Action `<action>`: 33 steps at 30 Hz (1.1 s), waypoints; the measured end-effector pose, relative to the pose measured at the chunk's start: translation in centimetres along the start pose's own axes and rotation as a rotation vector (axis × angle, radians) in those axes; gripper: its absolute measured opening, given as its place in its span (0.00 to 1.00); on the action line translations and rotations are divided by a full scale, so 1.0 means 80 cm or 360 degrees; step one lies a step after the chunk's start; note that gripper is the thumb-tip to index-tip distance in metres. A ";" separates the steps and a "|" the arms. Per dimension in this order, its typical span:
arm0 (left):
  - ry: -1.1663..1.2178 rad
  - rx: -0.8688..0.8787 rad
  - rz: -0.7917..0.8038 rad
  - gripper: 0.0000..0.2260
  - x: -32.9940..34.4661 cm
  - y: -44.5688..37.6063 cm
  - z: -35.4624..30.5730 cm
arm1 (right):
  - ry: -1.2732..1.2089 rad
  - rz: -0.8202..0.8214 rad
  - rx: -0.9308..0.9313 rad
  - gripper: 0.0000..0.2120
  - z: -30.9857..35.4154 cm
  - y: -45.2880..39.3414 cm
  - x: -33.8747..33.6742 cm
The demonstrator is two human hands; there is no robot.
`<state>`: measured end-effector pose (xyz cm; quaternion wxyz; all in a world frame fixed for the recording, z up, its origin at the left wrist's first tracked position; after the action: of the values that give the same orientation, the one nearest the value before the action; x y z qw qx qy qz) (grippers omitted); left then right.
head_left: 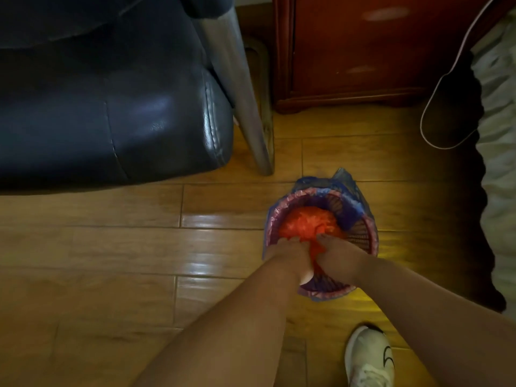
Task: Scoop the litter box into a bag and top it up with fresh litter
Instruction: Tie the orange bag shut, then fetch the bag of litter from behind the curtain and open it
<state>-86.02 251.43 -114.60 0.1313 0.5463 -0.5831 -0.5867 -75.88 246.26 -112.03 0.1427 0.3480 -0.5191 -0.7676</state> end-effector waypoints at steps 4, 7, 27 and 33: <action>0.0025 -0.0017 -0.0176 0.19 -0.038 0.027 -0.015 | -0.0249 -0.0284 -0.0005 0.34 0.002 0.024 -0.036; 0.0109 0.0003 -0.0451 0.19 -0.096 0.087 -0.031 | -0.0393 -0.0510 0.0053 0.25 0.027 0.111 -0.094; 0.0149 0.0352 -0.1445 0.24 -0.556 0.831 -0.265 | -0.0405 -0.1463 -0.0407 0.27 0.176 0.899 -0.451; 0.0055 0.0392 -0.1690 0.24 -0.594 0.987 -0.319 | -0.0308 -0.1697 -0.0385 0.30 0.149 1.060 -0.481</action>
<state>-86.37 252.67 -18.99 -0.2385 0.7866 -0.2892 -0.4908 -68.50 241.25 -18.54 -0.2750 0.4714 -0.1899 -0.8162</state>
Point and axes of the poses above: each hand's wrist, its own y-axis away from the middle knuckle, its own x-axis out of the palm, z = x × y, the point moved 3 cm from there along -y, towards the middle knuckle, and after that the axes turned 7 degrees about x, right-handed, at the moved point
